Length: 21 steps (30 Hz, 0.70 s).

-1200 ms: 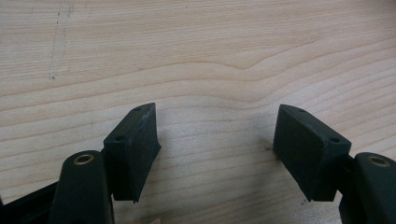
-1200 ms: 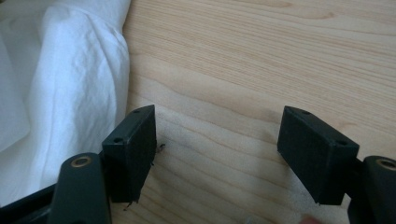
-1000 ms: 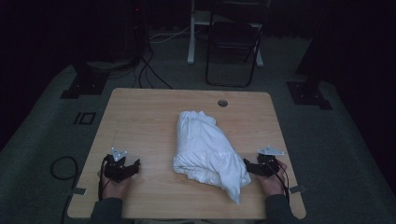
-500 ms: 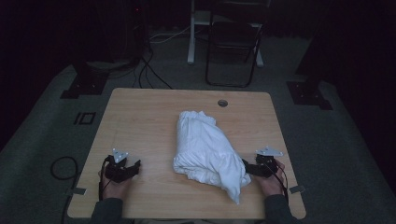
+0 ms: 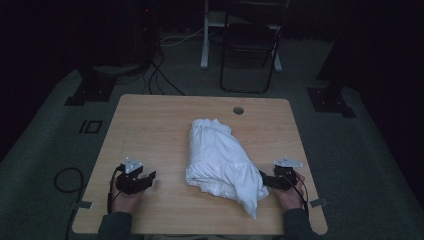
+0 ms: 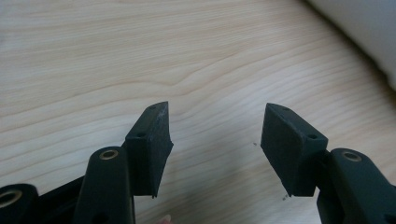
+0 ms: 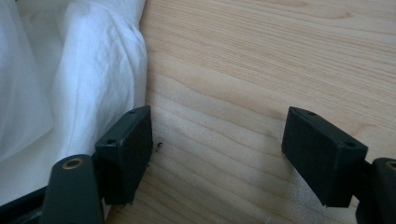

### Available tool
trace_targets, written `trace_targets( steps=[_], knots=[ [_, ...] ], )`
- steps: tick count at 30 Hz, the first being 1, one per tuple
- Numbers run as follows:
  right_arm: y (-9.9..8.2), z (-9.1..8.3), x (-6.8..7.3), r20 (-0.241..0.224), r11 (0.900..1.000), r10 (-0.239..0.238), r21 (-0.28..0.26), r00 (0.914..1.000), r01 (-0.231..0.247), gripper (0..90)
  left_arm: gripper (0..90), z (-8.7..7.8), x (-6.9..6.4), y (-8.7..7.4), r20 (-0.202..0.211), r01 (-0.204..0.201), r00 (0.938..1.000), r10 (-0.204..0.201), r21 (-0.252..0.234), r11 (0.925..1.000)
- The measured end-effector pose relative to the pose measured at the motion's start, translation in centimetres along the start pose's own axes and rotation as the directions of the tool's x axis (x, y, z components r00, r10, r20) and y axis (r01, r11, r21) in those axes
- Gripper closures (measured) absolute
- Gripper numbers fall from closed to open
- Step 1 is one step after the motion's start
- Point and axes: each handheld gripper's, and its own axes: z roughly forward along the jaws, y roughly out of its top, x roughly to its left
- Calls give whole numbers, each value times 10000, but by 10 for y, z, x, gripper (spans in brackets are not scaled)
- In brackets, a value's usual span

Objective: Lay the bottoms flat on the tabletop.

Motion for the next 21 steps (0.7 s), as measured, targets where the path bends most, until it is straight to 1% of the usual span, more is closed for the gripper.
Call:
trace_targets(
  steps=[3,4,5,7,10,11,12,13,15,17,18,19,21],
  knots=[
    [0,0,0,11,10000,6,-4,10000,-6,247,423,-2,-9,6,264,-275,9993,277,-86,9996],
    [0,0,0,11,10000,3,-1,10000,-3,248,424,-3,-12,8,328,-331,9989,335,-126,9994],
    [0,0,0,11,10000,3,-1,10000,-3,248,423,-3,-12,8,328,-331,9989,335,-126,9994],
    [0,0,0,10,10000,6,-2,10000,-6,248,423,-9,-20,18,558,-463,9973,486,-421,9980],
    [0,0,0,10,10000,5,-1,10000,-5,248,421,-15,-29,25,704,-707,9947,754,-672,9952],
    [0,0,0,10,10000,5,-1,10000,-5,248,418,-15,-29,25,704,-707,9947,754,-672,9952],
    [0,0,0,9,10000,3,-3,10000,-3,247,415,-19,-35,30,860,-870,9918,944,-858,9925],
    [0,0,0,9,10000,3,-3,10000,-3,247,415,-19,-35,30,860,-870,9918,944,-858,9925],
    [0,0,0,8,10000,3,-4,10000,-3,247,413,-22,-43,36,984,-1169,9870,1269,-1016,9879],
    [0,0,0,11,10000,6,-4,10000,-6,247,413,-22,-43,36,984,-1169,9870,1269,-1016,9879],
    [0,0,0,9,10000,8,-3,10000,-8,248,413,-21,-50,41,1073,-1323,9838,1437,-1073,9854],
    [0,0,0,9,10000,8,-5,10000,-8,247,413,-21,-50,41,1073,-1323,9838,1437,-1073,9854],
    [0,0,0,8,10000,6,-4,10000,-6,247,413,-20,-56,44,1172,-1484,9800,1610,-1089,9829]
  ],
)
